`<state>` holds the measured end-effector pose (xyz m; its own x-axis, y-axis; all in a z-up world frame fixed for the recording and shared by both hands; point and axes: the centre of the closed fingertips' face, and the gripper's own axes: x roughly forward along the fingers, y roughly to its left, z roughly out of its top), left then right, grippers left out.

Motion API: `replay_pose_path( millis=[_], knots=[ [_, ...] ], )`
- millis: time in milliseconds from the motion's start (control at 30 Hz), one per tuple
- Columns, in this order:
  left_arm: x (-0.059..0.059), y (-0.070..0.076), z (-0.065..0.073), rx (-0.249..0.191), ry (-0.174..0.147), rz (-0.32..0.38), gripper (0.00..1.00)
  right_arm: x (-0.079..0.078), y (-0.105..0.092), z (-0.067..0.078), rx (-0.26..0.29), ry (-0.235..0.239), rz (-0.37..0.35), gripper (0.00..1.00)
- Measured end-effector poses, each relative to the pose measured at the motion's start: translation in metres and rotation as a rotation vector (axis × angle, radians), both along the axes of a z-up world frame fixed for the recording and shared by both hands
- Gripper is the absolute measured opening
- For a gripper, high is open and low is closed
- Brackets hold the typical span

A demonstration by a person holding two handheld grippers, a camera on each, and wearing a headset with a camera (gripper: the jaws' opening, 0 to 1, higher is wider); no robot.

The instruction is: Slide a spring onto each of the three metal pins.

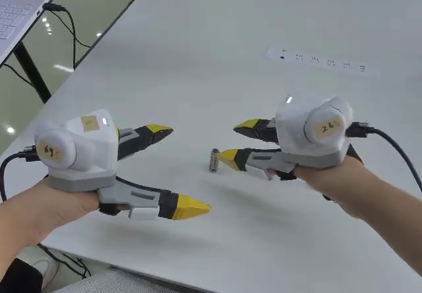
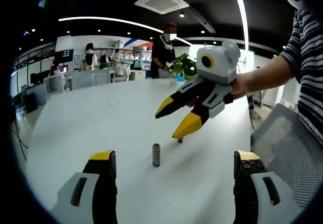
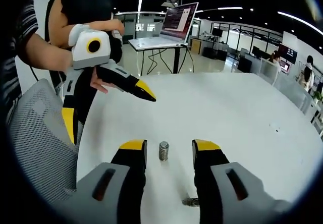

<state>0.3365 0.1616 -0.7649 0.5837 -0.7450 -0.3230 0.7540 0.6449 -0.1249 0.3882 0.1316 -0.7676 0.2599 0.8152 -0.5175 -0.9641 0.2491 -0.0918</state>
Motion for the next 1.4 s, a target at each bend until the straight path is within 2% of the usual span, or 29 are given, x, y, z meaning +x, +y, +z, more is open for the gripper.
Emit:
replay_pose_path(
  millis=[100, 233, 433, 633, 800, 900, 967, 1033, 1200, 1400],
  knots=[
    [0.001, 0.001, 0.001, 0.002, 0.001, 0.001, 0.96, -0.001, -0.008, 0.004, 0.029, 0.01, -0.027, 0.43],
    [0.002, 0.002, 0.002, 0.0, 0.002, 0.009, 0.96, -0.004, -0.021, 0.006, 0.04, 0.007, -0.049, 0.49],
    [0.001, 0.001, 0.003, -0.004, 0.002, 0.014, 0.96, -0.012, -0.045, 0.014, 0.072, 0.003, -0.085, 0.53],
    [-0.001, -0.005, 0.005, -0.003, 0.003, 0.007, 0.96, -0.024, -0.07, 0.012, 0.11, 0.003, -0.124, 0.56],
    [-0.002, -0.012, 0.007, -0.003, 0.0, -0.007, 0.97, -0.031, -0.091, 0.012, 0.154, 0.022, -0.158, 0.63],
    [-0.003, -0.015, 0.01, -0.004, -0.005, -0.013, 0.97, -0.031, -0.103, 0.016, 0.177, 0.012, -0.18, 0.67],
    [-0.004, -0.016, 0.011, -0.008, -0.001, -0.016, 0.97, -0.03, -0.11, 0.016, 0.174, 0.009, -0.196, 0.7],
    [-0.004, -0.016, 0.012, -0.005, -0.003, -0.017, 0.97, -0.031, -0.118, 0.014, 0.173, 0.024, -0.212, 0.73],
    [-0.006, -0.013, 0.014, 0.0, -0.001, -0.015, 0.97, -0.036, -0.136, 0.011, 0.217, 0.048, -0.26, 0.88],
    [-0.008, -0.007, 0.011, 0.007, 0.006, 0.0, 0.97, -0.04, -0.153, 0.016, 0.277, 0.07, -0.314, 1.0]
  ],
)
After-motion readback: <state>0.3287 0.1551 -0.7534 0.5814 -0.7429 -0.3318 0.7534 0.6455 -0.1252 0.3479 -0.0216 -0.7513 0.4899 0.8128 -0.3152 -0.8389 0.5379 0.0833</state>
